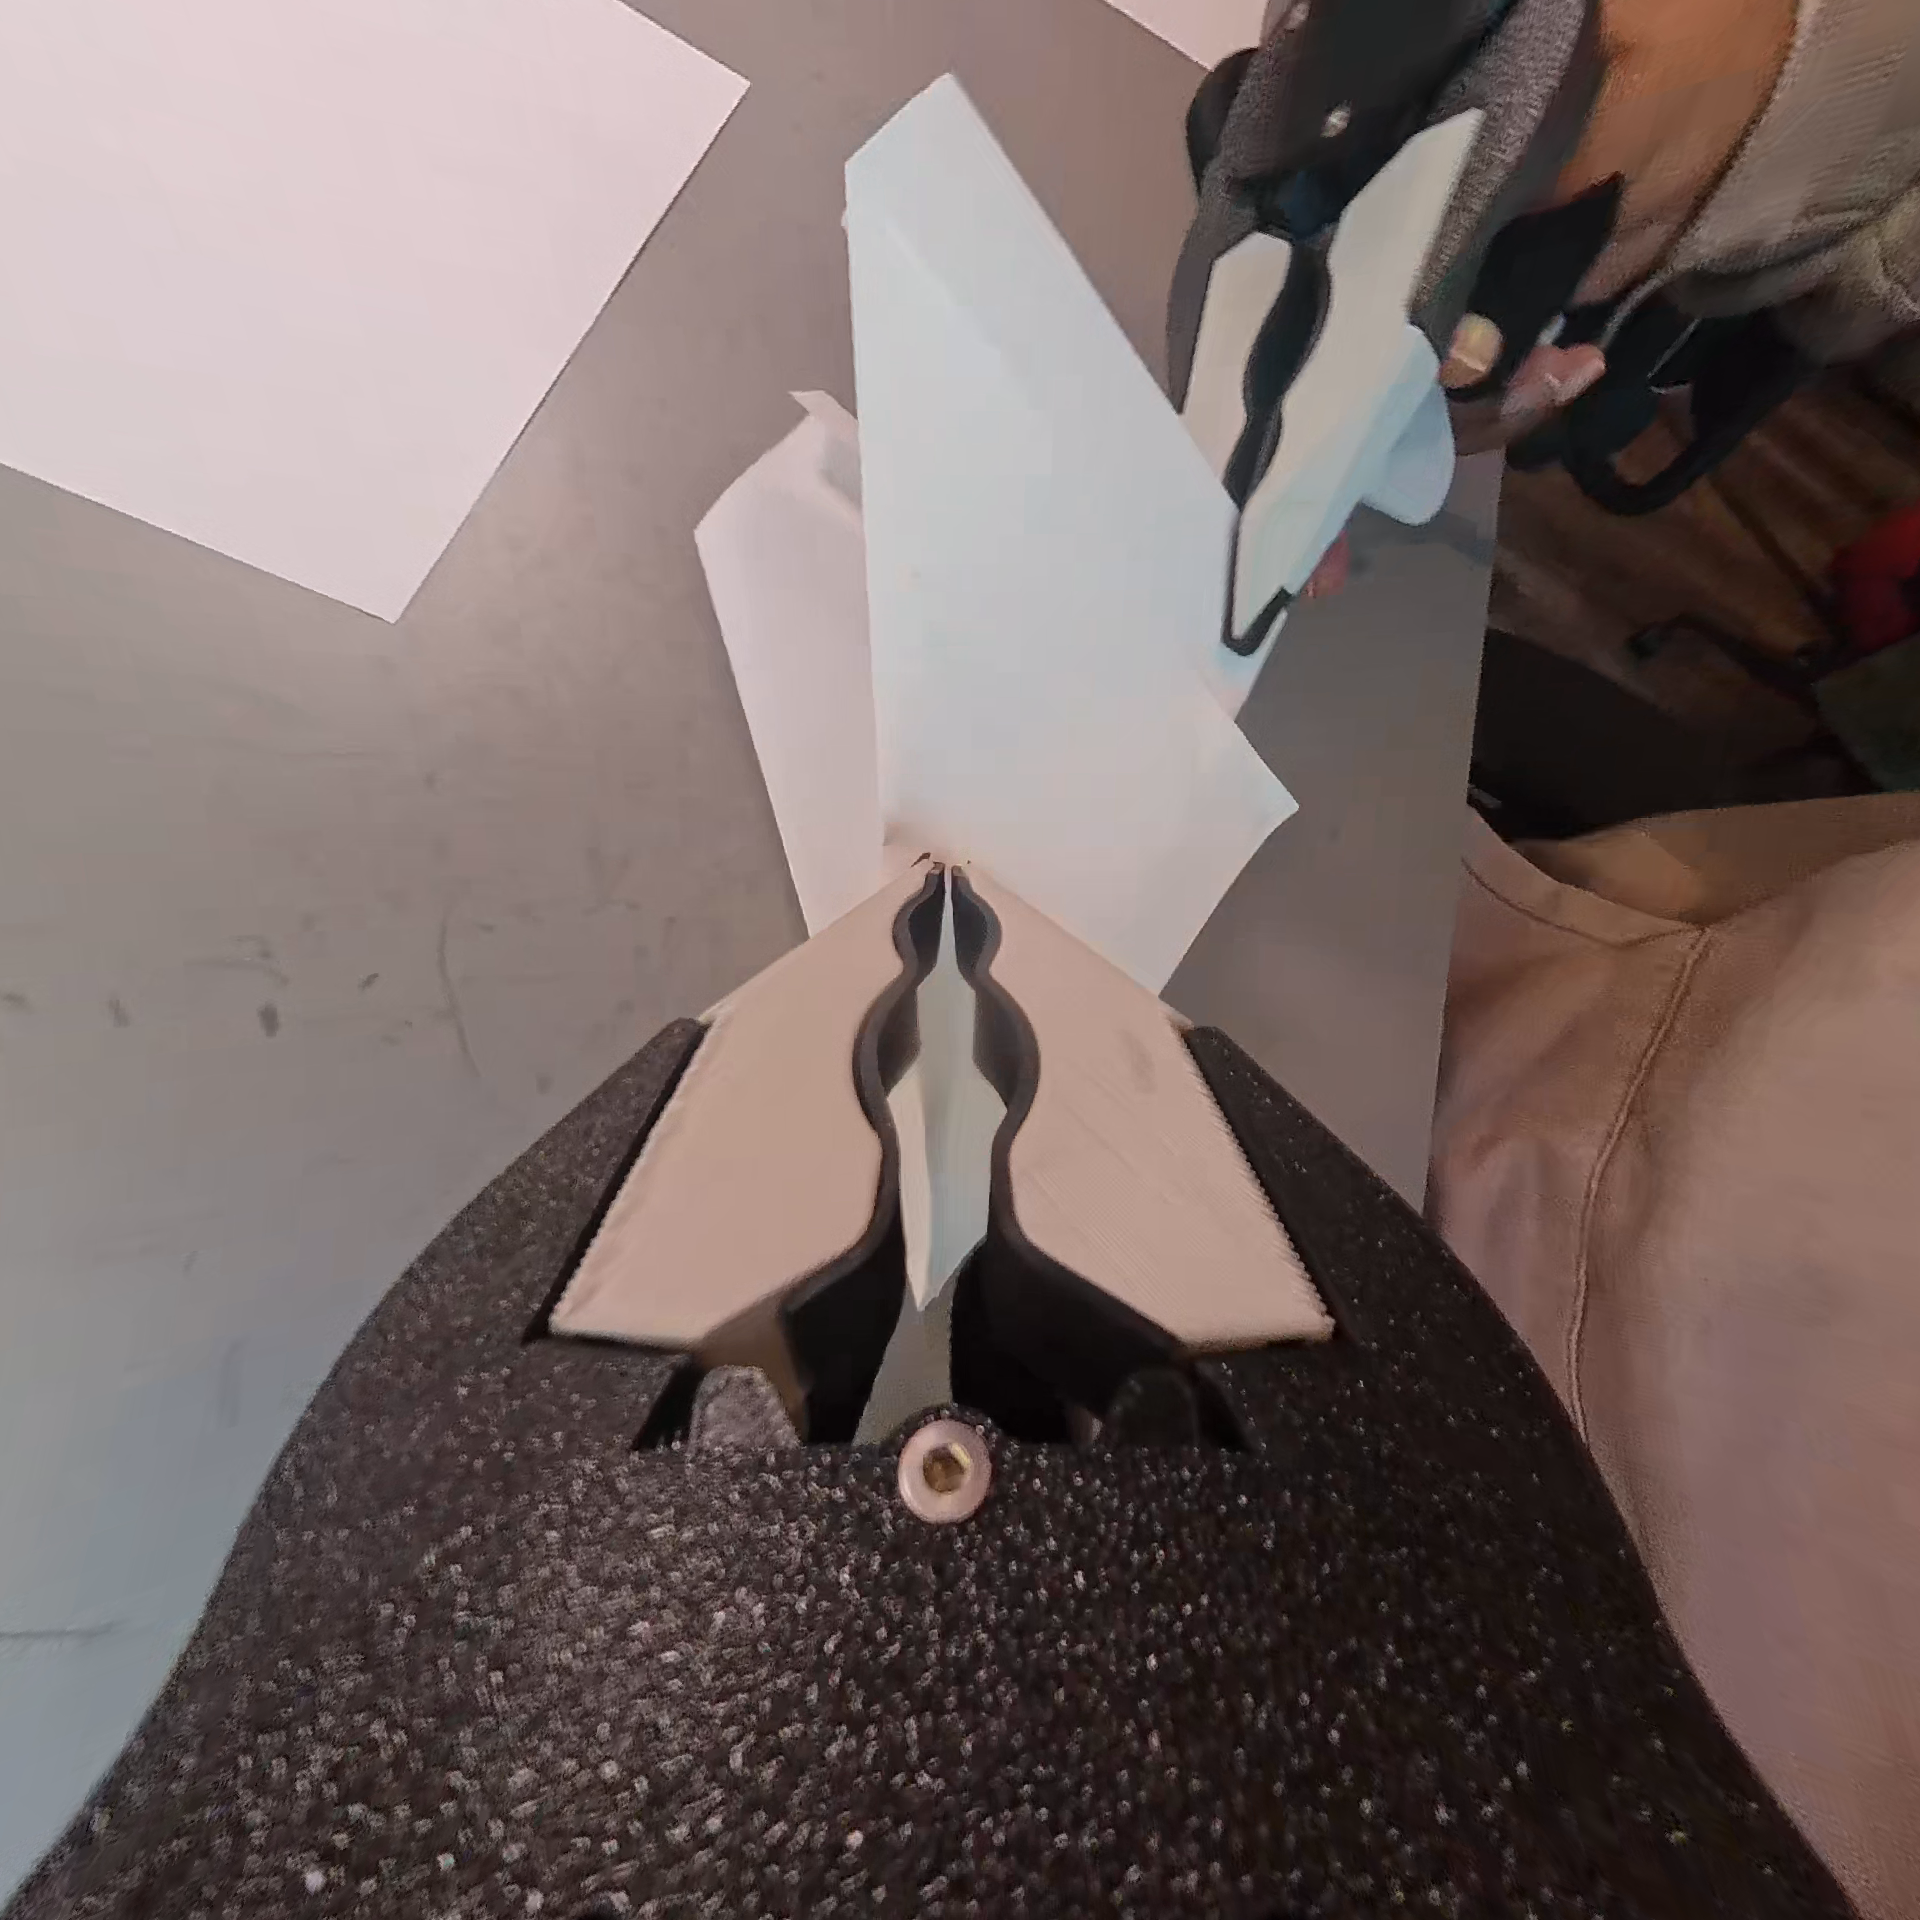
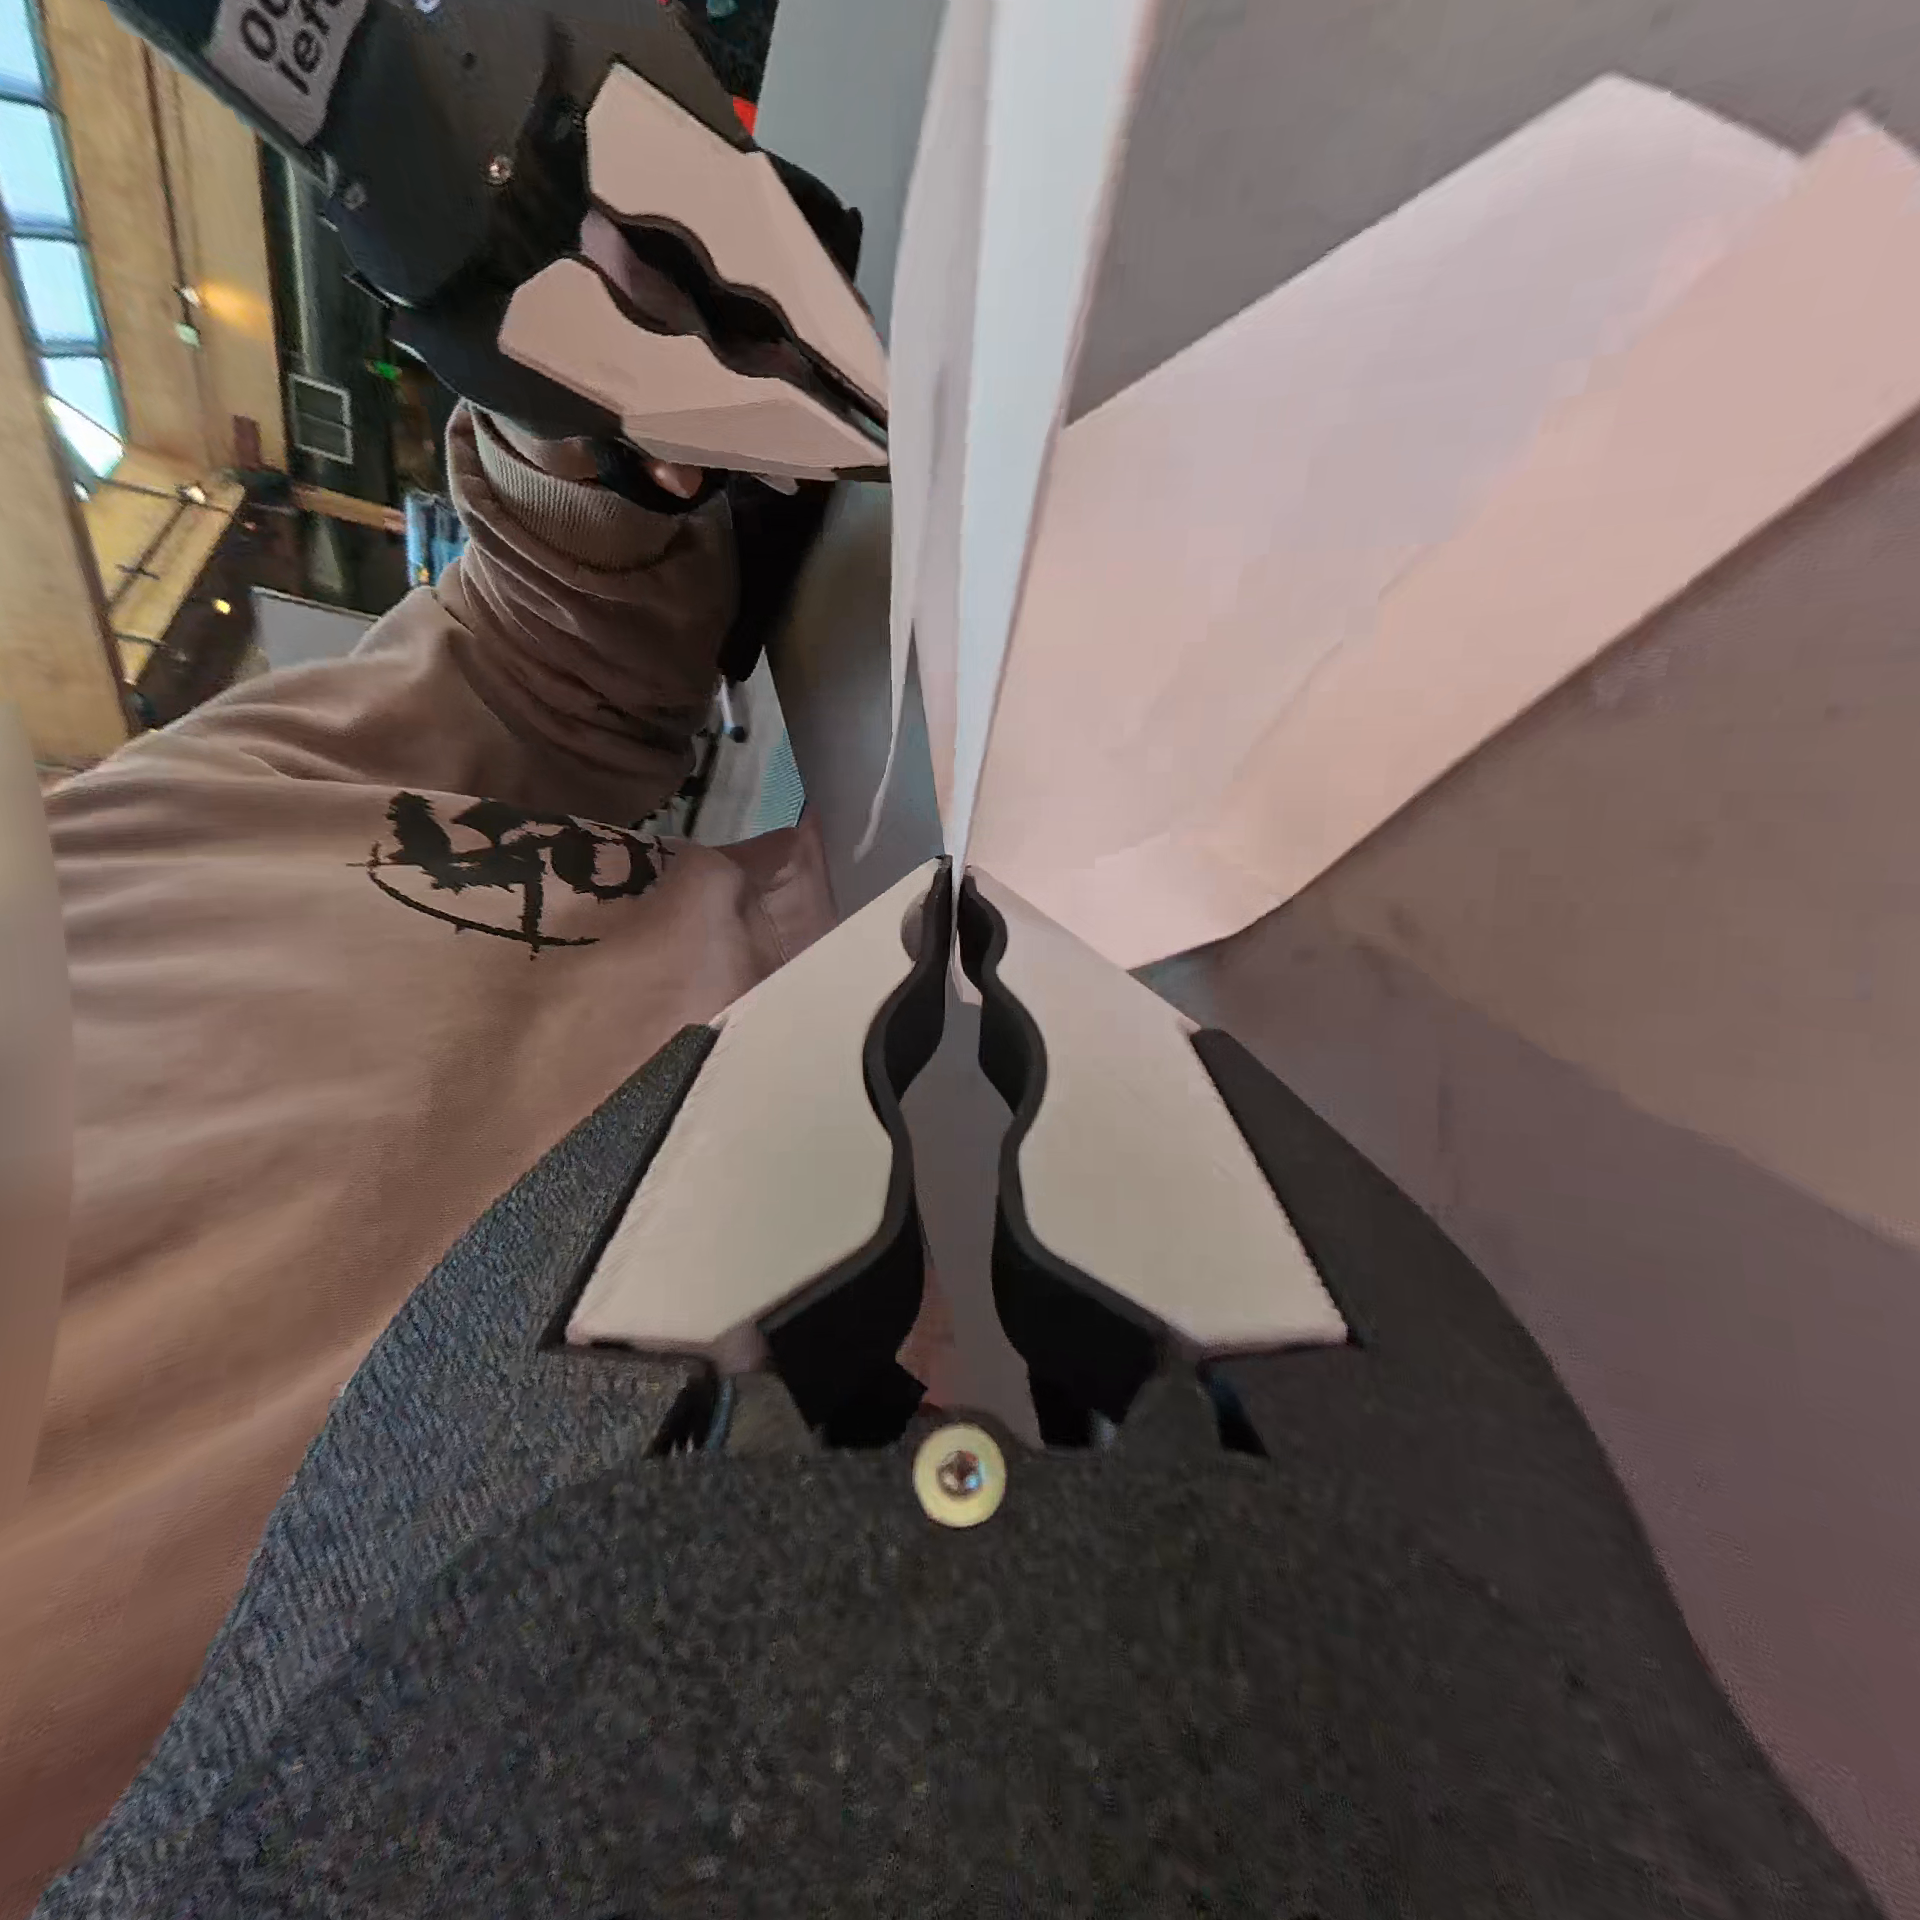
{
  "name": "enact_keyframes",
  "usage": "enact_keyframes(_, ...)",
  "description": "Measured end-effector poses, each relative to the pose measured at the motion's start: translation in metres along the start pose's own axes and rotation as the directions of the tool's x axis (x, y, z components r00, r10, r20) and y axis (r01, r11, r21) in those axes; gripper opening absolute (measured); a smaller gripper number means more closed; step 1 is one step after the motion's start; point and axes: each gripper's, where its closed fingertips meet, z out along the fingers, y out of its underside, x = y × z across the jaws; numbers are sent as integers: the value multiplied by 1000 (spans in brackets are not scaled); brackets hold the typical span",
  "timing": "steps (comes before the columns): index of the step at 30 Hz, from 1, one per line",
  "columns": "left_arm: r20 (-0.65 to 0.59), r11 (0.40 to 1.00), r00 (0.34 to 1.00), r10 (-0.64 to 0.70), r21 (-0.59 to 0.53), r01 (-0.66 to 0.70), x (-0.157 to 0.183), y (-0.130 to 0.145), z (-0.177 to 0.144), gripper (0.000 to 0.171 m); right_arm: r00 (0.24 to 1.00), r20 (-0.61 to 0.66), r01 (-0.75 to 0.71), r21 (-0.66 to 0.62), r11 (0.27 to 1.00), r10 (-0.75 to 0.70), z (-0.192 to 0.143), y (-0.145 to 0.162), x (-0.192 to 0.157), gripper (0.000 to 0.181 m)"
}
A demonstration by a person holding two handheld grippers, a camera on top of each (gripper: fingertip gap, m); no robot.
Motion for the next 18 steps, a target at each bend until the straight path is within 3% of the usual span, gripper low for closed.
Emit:
enact_keyframes(5,-21,997,997,69,-41,-70,-1,3,-18,14,994,46,-102,-42,994,104,-6,0,9,0)
enact_keyframes(10,-11,987,989,148,-67,-148,-25,3,-15,9,991,128,78,-234,969,-49,-14,25,-3,0)
enact_keyframes(14,-129,930,923,361,-25,-367,14,-4,19,3,957,198,274,-390,879,-210,-27,53,-6,0)
enact_keyframes(16,-187,899,883,430,5,-437,36,-3,37,0,949,239,293,-427,856,-206,-30,59,-10,0)
enact_keyframes(18,-208,886,871,445,-40,-462,43,7,53,0,954,237,276,-447,851,-185,-30,58,-7,0)
